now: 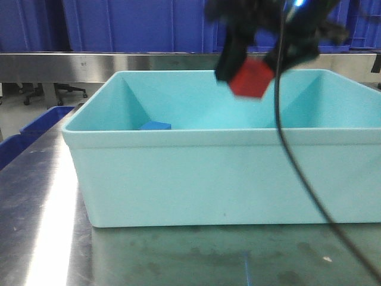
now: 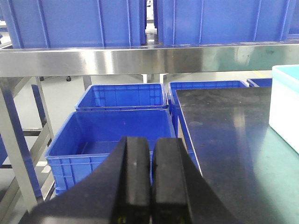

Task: Pick red cube and place on left shelf
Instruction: 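Close the right gripper on the red cube and lift it out, then hold the red cube in the right gripper, raised above the tub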

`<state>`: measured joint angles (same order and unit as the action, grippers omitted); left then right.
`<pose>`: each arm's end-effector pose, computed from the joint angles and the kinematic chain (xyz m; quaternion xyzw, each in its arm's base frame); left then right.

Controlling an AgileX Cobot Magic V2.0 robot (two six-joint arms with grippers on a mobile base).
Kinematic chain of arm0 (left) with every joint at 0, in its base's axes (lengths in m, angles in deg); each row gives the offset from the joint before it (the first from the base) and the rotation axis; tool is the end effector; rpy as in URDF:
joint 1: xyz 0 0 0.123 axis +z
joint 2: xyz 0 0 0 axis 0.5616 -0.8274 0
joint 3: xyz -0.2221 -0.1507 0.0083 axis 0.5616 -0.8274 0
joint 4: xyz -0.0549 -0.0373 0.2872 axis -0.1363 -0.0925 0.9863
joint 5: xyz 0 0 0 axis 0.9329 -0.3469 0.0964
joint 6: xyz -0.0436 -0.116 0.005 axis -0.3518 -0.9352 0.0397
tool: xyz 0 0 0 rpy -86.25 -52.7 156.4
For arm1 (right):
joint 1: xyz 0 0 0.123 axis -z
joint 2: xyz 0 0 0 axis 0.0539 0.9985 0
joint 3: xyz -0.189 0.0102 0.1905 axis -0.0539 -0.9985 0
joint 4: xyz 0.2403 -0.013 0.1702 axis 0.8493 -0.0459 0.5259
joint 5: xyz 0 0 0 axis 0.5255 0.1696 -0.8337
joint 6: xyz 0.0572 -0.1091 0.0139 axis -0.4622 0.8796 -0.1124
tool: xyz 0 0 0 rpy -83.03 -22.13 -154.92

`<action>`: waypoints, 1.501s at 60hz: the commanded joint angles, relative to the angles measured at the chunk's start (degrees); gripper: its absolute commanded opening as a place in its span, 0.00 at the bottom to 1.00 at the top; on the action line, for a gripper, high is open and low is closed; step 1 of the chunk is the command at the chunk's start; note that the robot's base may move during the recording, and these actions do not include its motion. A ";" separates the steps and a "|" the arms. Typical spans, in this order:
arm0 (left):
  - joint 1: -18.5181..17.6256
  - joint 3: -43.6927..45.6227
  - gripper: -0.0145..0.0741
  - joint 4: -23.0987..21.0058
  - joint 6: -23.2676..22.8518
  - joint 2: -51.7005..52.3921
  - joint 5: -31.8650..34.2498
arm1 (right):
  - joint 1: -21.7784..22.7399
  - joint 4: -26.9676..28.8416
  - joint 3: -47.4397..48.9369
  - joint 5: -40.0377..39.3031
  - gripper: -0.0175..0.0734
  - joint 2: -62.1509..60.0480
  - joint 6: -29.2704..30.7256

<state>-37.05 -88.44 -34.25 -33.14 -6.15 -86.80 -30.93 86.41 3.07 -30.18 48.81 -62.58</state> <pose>0.1494 -0.0072 0.1990 0.0177 0.7185 -0.0156 0.6951 0.3473 0.1930 0.2511 -0.1234 0.9122 0.1689 0.3524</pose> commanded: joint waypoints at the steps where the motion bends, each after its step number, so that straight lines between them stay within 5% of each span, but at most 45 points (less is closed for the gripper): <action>1: -0.03 -1.41 0.28 -0.09 0.01 0.86 4.79 | 0.12 -2.64 1.74 -6.23 0.25 -7.34 0.02; 19: -0.03 -1.41 0.28 -0.09 0.01 0.86 4.79 | 0.37 -12.65 -0.14 -7.85 0.25 -23.43 0.02; 41: -0.03 -1.41 0.28 -0.09 0.01 0.86 4.79 | 10.85 -12.74 -14.65 -8.64 0.25 -45.26 0.02; 61: -0.03 -1.41 0.28 -0.09 0.01 0.86 4.79 | 10.86 -11.30 -23.28 -7.78 0.25 -59.86 0.02; 90: -0.03 -1.41 0.28 -0.09 0.01 0.86 4.79 | 10.86 -11.30 -23.28 -7.39 0.25 -61.04 0.02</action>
<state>-37.05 -88.44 -34.25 -33.14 -6.15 -86.80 -20.46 75.39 -21.62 -32.61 -12.63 -62.67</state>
